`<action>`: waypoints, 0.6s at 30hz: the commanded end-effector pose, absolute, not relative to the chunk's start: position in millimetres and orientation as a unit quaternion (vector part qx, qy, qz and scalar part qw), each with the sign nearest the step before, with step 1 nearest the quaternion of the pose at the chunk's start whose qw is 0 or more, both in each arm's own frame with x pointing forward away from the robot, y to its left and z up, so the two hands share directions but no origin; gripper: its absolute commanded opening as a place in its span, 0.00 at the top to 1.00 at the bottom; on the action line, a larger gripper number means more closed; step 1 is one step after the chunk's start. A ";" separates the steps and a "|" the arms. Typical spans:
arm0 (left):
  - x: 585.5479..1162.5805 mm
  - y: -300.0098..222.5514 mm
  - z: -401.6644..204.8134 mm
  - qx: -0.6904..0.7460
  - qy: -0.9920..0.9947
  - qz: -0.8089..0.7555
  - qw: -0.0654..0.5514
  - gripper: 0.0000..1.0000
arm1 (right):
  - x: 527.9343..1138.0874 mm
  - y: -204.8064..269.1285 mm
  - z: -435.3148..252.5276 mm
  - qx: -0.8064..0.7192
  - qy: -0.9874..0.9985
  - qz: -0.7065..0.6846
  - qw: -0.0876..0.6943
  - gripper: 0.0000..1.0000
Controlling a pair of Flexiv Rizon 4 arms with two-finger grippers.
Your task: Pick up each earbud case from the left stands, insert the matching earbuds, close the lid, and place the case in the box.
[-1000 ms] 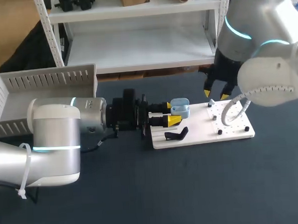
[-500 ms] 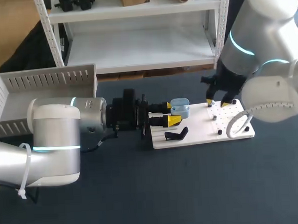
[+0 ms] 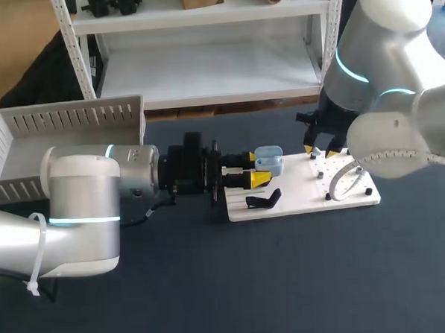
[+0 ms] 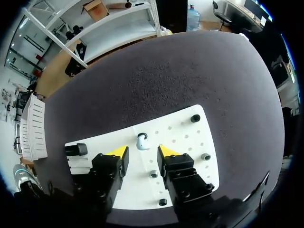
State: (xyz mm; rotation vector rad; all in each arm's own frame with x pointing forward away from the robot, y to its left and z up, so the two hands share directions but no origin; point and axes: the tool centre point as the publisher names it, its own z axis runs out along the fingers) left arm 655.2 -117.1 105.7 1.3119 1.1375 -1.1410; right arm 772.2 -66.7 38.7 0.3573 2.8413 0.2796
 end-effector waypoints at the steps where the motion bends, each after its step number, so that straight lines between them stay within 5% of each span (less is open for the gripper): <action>1: 653.5 -117.6 105.5 0.543 0.473 -0.471 0.509 1.00 | 777.0 -66.1 36.1 0.128 0.979 0.097 0.130 0.62; 18: 653.5 -117.6 105.5 0.543 0.473 -0.471 0.509 1.00 | 778.2 -66.1 34.2 0.134 0.978 0.101 0.126 0.73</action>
